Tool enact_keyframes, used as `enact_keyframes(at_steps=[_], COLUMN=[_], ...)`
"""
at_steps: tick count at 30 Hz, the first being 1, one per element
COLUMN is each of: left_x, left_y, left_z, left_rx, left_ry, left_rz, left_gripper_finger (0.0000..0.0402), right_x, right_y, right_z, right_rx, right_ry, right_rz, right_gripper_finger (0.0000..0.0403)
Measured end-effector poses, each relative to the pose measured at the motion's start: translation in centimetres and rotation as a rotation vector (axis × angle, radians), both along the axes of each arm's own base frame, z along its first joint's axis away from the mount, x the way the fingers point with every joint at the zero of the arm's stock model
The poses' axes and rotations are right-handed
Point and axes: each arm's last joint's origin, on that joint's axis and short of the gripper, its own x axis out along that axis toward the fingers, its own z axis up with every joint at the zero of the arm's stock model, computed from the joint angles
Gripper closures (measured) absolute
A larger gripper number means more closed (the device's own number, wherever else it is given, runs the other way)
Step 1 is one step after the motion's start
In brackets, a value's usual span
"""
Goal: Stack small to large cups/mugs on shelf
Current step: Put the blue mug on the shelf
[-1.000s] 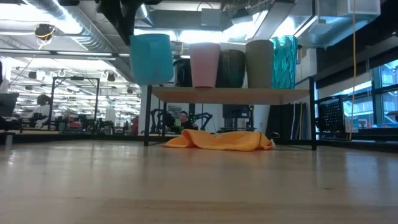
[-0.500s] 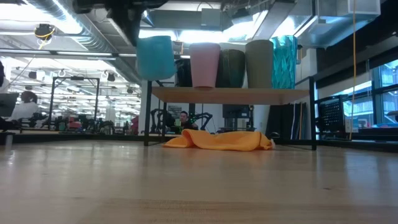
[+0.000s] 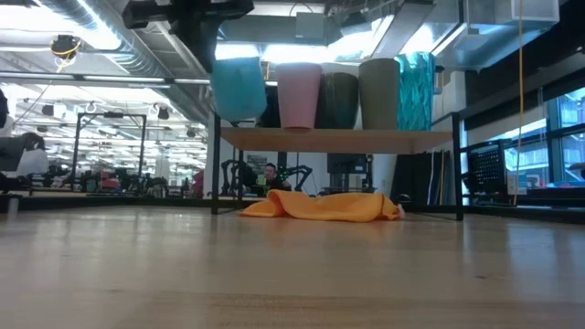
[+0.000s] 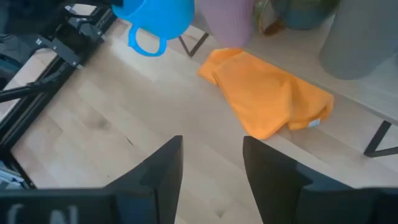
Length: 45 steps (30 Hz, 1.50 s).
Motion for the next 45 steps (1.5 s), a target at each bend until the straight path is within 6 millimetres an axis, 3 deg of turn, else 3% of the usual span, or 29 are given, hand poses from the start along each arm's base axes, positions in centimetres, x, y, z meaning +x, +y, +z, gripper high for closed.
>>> enact_keyframes(at_steps=[7, 28, 37, 45], left_x=[0.1, 0.2, 0.1, 0.0], left_y=[0.8, 0.8, 2.6, 2.7], left_z=[0.0, 0.0, 0.1, 0.0], left_rx=[-0.008, -0.017, -0.019, -0.045], left_ry=[-0.011, -0.008, -0.02, -0.013], left_rz=[0.007, -0.019, 0.041, 0.016], left_gripper_finger=[0.0401, 0.04, 0.0399, 0.0398], right_x=[0.2, 0.0, 0.0, 0.0], right_y=[0.1, 0.0, 0.0, 0.0], right_z=[0.1, 0.0, 0.0, 0.0], right_rx=[-0.003, -0.011, -0.011, -0.011], right_ry=[-0.017, 0.001, 0.0, 0.0], right_rz=[0.013, 0.016, 0.016, 0.017], right_gripper_finger=[0.0234, 0.0234, 0.0234, 0.0234])
